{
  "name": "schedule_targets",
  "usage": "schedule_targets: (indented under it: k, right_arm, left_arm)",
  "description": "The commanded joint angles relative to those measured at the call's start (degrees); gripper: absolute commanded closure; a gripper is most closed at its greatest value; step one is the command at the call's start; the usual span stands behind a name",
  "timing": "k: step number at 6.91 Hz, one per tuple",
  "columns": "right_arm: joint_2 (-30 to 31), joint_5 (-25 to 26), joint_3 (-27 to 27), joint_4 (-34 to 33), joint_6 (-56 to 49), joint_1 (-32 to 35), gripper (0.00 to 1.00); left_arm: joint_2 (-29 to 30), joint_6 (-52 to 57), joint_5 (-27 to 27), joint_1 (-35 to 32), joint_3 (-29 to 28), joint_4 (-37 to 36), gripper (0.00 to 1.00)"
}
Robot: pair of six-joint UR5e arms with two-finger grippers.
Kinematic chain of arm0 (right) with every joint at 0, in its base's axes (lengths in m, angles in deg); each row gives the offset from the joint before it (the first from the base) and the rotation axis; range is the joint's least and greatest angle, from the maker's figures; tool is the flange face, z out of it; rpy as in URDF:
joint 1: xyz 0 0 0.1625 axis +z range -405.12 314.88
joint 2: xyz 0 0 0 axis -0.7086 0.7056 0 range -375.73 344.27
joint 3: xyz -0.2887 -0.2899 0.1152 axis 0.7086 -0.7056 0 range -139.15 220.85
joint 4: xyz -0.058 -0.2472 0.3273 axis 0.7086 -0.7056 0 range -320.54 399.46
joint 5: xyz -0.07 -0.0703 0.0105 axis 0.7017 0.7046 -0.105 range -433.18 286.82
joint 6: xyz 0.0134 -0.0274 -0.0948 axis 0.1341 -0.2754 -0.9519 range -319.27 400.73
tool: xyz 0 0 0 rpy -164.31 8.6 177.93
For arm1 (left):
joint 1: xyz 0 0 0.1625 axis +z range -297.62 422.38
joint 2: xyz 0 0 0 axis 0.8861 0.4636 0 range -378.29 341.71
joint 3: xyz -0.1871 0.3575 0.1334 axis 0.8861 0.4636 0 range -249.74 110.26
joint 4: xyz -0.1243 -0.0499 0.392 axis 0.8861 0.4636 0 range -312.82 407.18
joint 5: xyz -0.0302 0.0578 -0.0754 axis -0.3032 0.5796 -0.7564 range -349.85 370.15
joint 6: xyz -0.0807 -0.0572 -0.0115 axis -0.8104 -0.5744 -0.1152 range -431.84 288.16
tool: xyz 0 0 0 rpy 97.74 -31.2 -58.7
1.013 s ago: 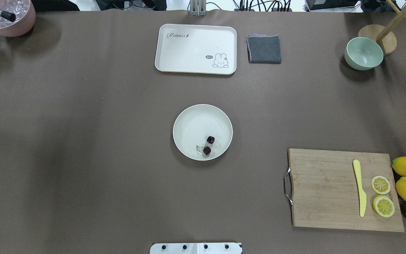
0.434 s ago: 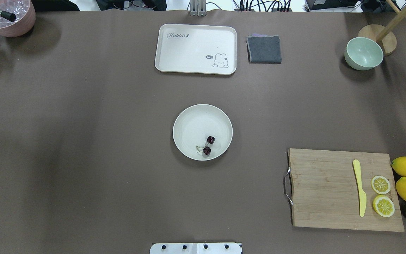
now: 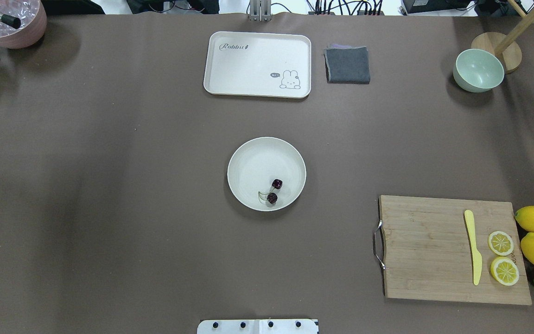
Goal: Place red cherry on plate
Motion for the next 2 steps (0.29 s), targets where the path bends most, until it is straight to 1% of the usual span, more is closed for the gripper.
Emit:
schedule_targets:
  k: [1,2]
  right_arm:
    - [-0.5,0.2,-0.4,0.1,0.2,0.0,0.0]
    - [-0.5,0.1,-0.2,0.1,0.5,0.0,0.0]
  left_arm:
    - [0.0,0.1,-0.1,0.0,0.1,0.0,0.02]
    - [0.0,0.1,-0.1,0.0,0.1,0.0,0.02]
